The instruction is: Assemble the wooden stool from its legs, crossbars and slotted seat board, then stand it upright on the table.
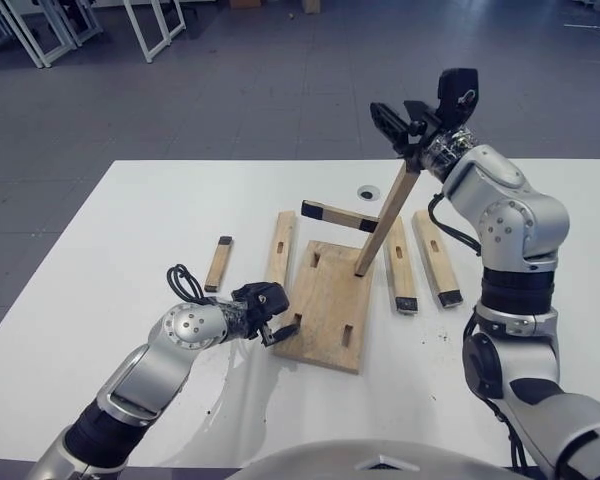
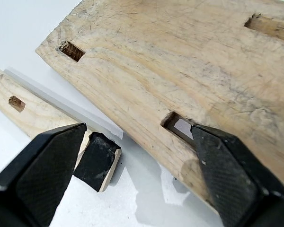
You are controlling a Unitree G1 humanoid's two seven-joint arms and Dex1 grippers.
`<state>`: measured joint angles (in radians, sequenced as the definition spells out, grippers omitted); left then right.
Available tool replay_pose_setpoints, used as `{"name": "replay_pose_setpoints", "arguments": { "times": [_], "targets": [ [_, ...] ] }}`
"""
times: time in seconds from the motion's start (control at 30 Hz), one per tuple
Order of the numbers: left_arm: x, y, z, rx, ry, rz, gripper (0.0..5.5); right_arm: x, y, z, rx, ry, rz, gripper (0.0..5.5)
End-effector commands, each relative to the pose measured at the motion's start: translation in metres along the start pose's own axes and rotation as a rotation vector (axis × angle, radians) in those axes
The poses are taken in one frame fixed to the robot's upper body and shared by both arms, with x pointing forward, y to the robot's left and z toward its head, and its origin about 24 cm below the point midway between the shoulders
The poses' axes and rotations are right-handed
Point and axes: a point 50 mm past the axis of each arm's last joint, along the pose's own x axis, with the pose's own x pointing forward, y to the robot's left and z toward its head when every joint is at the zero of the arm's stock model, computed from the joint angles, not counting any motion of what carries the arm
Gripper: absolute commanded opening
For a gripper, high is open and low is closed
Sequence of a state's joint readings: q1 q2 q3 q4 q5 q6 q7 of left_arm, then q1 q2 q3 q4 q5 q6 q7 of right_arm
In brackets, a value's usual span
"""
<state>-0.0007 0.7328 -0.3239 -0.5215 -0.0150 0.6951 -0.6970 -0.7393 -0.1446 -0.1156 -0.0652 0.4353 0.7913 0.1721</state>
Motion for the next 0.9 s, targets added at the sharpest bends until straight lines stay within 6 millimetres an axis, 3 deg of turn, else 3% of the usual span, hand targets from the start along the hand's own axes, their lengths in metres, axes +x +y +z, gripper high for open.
{"name": "replay_pose_setpoints", "arguments": {
  "times": [0.03, 0.07, 0.13, 0.17, 0.2, 0.27, 0.37, 0.47, 0.5, 0.63, 0.8, 0.9],
  "targets": [
    [0.006, -0.012, -0.011, -0.047, 0.051, -0.035, 4.1, -0.002, -0.005, 0.031, 0.137, -0.16, -0.01, 3.42],
    [0.007, -0.013, -0.01, -0.054, 0.046, -0.036, 4.1, -0.008, -0.009, 0.062, 0.137, -0.294, -0.021, 3.42],
    [0.007, -0.015, -0.008, -0.066, 0.034, -0.037, 4.1, -0.026, -0.02, 0.101, 0.11, -0.454, -0.066, 3.42],
    [0.007, -0.013, -0.006, -0.079, 0.019, -0.029, 4.1, -0.035, -0.026, 0.108, 0.074, -0.48, -0.102, 3.42],
    [0.005, -0.011, -0.002, -0.109, -0.005, -0.01, 4.1, -0.042, -0.033, 0.102, 0.026, -0.449, -0.138, 3.42],
    [-0.002, -0.002, 0.01, -0.15, -0.059, 0.039, 4.1, -0.054, -0.049, 0.065, -0.038, -0.296, -0.228, 3.42],
    [-0.015, 0.008, 0.025, -0.202, -0.112, 0.088, 4.1, -0.09, -0.062, -0.021, -0.104, 0.044, -0.359, 3.42],
    [-0.033, 0.014, 0.033, -0.258, -0.136, 0.14, 4.1, -0.136, -0.051, -0.098, -0.058, 0.333, -0.402, 3.42],
    [-0.038, 0.016, 0.033, -0.27, -0.133, 0.162, 4.1, -0.146, -0.046, -0.113, -0.05, 0.389, -0.404, 3.42],
    [-0.045, 0.023, 0.021, -0.316, -0.087, 0.224, 4.1, -0.163, -0.043, -0.139, -0.051, 0.491, -0.405, 3.42],
    [-0.04, 0.02, 0.007, -0.354, -0.05, 0.236, 4.1, -0.164, -0.051, -0.158, -0.104, 0.572, -0.402, 4.21],
    [-0.035, 0.012, -0.012, -0.376, 0.018, 0.227, 4.1, -0.163, -0.058, -0.173, -0.141, 0.623, -0.41, 4.21]
  ]
}}
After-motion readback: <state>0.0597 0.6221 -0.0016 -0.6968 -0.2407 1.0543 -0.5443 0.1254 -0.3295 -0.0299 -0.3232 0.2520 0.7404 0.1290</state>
